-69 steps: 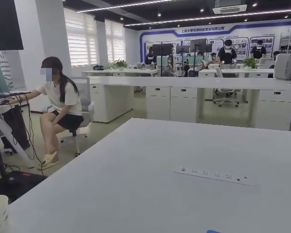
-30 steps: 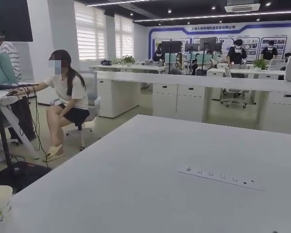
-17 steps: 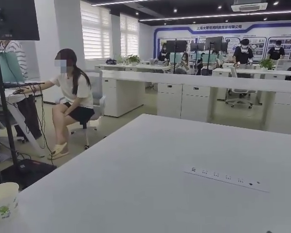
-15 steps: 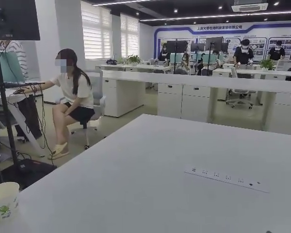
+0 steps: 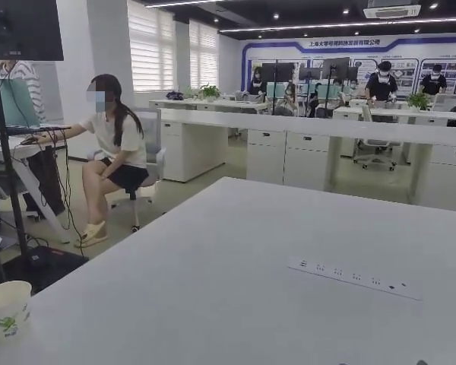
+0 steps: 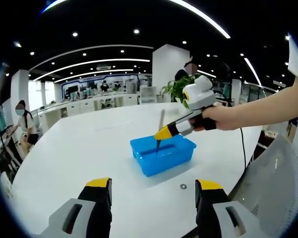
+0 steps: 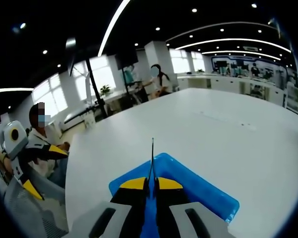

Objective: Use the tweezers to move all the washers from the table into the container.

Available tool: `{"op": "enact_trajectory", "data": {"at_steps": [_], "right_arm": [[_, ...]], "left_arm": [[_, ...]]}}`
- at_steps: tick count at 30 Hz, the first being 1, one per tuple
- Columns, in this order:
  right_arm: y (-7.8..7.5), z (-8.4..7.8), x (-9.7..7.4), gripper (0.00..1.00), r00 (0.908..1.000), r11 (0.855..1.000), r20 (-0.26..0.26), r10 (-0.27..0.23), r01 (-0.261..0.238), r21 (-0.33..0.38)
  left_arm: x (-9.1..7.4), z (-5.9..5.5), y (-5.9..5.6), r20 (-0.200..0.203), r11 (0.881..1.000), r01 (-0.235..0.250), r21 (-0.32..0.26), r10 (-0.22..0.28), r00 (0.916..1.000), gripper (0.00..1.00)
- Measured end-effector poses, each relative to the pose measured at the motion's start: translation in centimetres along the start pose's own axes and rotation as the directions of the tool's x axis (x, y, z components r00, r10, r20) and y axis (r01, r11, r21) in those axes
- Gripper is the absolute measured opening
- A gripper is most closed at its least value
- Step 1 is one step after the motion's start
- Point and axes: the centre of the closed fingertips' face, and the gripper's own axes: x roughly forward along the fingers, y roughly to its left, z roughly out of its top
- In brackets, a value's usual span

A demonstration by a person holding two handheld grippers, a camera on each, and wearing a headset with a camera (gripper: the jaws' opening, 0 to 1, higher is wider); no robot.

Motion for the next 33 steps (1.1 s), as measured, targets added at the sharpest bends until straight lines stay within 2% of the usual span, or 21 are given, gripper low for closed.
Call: {"op": "enact_trajectory", "data": {"at_steps": [7, 19, 27, 31, 33], "right_arm": [[1.0, -1.0, 1.0, 0.03, 0.9990, 0.999, -0.038, 0.025, -0.026, -0.028], [1.5, -2.5, 1.9, 0.04, 0.9949, 0.994, -0.099, 0.022, -0.032, -0.102], [2.2, -2.7, 2.1, 0.04, 0.9950, 0.992, -0.094, 0.033, -0.044, -0.117], [2.4, -2.8, 2.1, 0.03, 0.9935, 0.979, -0.109, 0.033, -0.054, -0.199], [2.9, -2.8, 2.1, 0.02, 0.9932, 0.976, -0.111, 0.034, -0.057, -0.208]], "left_arm": [[-0.1, 0.0, 0.1, 0.000, 1.000, -0.003, 0.002, 0.003, 1.0000, 0.68], [-0.2, 0.1, 0.1, -0.001, 1.000, -0.006, 0.004, 0.006, 1.0000, 0.68], [-0.2, 0.1, 0.0, -0.003, 1.000, -0.003, 0.008, 0.003, 1.0000, 0.67], [-0.2, 0.1, 0.0, -0.003, 1.000, -0.003, 0.010, 0.003, 1.0000, 0.67], [-0.2, 0.0, 0.0, -0.005, 1.000, -0.003, 0.010, 0.003, 1.0000, 0.67]]}}
